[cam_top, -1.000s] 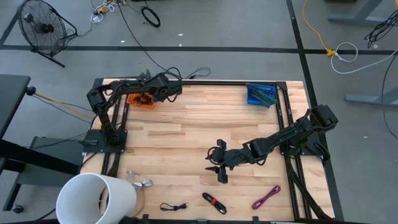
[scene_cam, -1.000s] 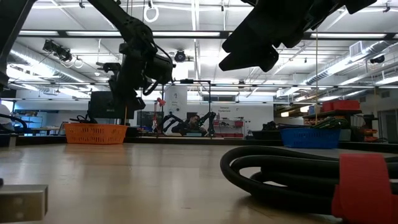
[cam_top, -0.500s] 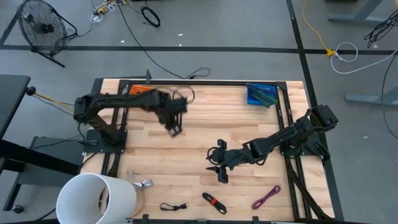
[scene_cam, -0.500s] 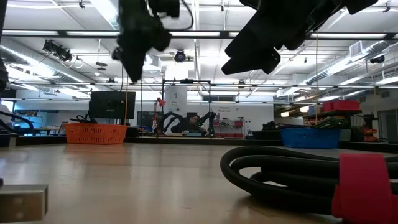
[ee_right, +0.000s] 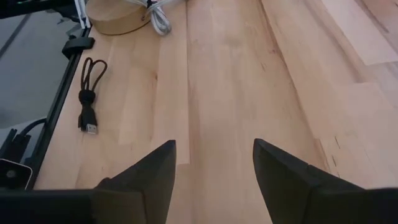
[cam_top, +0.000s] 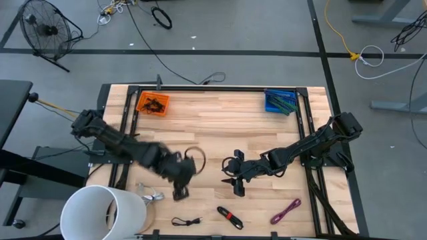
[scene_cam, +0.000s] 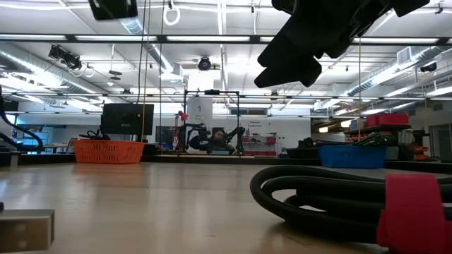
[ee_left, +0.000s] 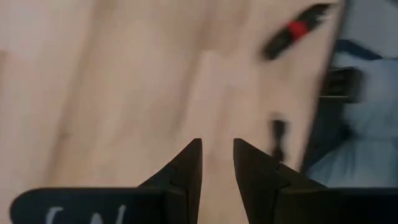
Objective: Pick & Place USB Port
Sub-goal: Put the black charger cable into the orange bin
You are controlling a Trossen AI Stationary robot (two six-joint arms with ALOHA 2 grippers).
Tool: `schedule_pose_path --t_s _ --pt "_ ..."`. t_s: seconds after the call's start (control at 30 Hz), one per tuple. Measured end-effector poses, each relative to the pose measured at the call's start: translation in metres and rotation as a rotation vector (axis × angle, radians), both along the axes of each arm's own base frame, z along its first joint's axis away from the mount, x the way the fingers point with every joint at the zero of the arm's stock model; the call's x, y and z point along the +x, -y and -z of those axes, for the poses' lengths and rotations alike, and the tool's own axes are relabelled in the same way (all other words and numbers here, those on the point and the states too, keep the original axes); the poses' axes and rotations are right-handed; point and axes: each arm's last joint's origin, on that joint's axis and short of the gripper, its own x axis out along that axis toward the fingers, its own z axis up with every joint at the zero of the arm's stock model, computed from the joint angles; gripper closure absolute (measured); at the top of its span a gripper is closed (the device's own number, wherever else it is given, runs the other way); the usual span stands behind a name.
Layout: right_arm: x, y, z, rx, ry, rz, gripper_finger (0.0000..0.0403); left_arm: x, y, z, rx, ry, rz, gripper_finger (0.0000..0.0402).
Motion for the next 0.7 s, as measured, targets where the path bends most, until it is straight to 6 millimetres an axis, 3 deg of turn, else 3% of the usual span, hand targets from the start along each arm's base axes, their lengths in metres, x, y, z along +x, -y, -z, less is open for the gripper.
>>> schedule_pose_path --t_s 0.23,0.37,0.7 --pt "0.000 0.000 0.000 -0.003 -0.003 -0.001 0.0191 -0.018 0.069 0.008 -0.017 0.114 0.077 0.0308" --pt "0.000 0.000 0.000 -0.004 -0.001 -0.001 0.0191 -0.019 0.098 0.029 -0.019 0.107 0.095 0.0308" --pt "0.000 0.000 0.000 -0.002 0.000 0.002 0.0191 -0.003 0.122 0.092 0.025 -0.036 0.103 0.0308"
